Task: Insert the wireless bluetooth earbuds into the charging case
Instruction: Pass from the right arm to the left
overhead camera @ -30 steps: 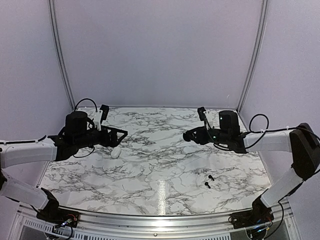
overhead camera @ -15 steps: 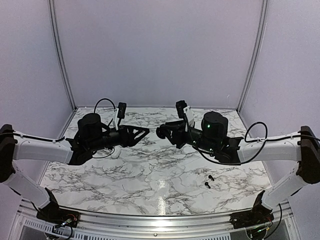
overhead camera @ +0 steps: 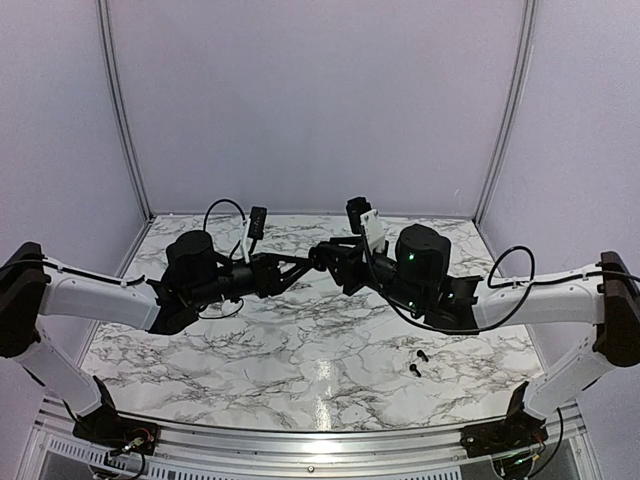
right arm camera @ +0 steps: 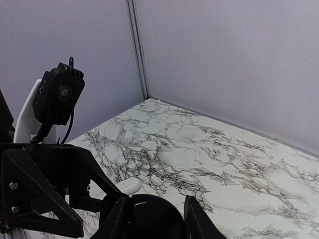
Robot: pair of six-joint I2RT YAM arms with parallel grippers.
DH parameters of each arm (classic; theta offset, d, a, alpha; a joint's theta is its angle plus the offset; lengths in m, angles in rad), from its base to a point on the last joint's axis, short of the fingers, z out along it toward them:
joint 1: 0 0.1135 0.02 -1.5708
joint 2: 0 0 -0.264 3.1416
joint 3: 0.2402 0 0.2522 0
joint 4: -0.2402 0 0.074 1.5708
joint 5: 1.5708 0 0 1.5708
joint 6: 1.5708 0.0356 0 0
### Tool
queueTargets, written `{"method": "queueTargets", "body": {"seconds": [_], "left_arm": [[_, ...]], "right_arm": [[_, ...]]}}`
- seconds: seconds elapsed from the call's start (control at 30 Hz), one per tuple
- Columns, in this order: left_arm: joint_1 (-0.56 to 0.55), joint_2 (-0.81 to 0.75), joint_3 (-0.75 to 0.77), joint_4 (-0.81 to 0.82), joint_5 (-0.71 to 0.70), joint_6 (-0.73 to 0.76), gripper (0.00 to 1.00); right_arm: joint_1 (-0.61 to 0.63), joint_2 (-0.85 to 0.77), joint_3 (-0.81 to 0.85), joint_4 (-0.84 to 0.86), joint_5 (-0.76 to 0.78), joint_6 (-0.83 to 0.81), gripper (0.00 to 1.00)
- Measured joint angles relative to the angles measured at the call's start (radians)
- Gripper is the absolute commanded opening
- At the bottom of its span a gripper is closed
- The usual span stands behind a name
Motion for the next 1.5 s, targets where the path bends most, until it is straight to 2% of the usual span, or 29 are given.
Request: {"method": "queueTargets", "body": {"seconds": [0.5, 0.63, 0.8, 1.13, 1.33, 1.5], "left_arm": [[-0.002, 0.050, 0.023, 0.031, 0.004, -0.017, 0.49], [-0.003, 0.061, 0.030, 0.032, 0.008, -0.018, 0.43], [-0.005, 0.068, 0.035, 0.033, 0.012, -0.018, 0.40], [-0.007, 0.090, 0.053, 0.036, 0.031, -0.021, 0.25], [-0.003, 0.092, 0.053, 0.037, 0.027, -0.028, 0.21], [-0.003, 0.092, 0.053, 0.036, 0.027, -0.030, 0.18]], "right_arm": [[0.000, 0.002, 0.000, 0.000, 0.009, 0.003, 0.23], [0.000, 0.006, 0.000, 0.000, 0.010, 0.006, 0.23], [0.002, 0.018, 0.000, 0.001, 0.009, 0.012, 0.23], [0.007, 0.026, 0.000, 0.000, 0.011, 0.012, 0.24], [0.007, 0.026, 0.000, 0.000, 0.013, 0.012, 0.33], [0.006, 0.026, -0.001, 0.000, 0.014, 0.010, 0.49]]}}
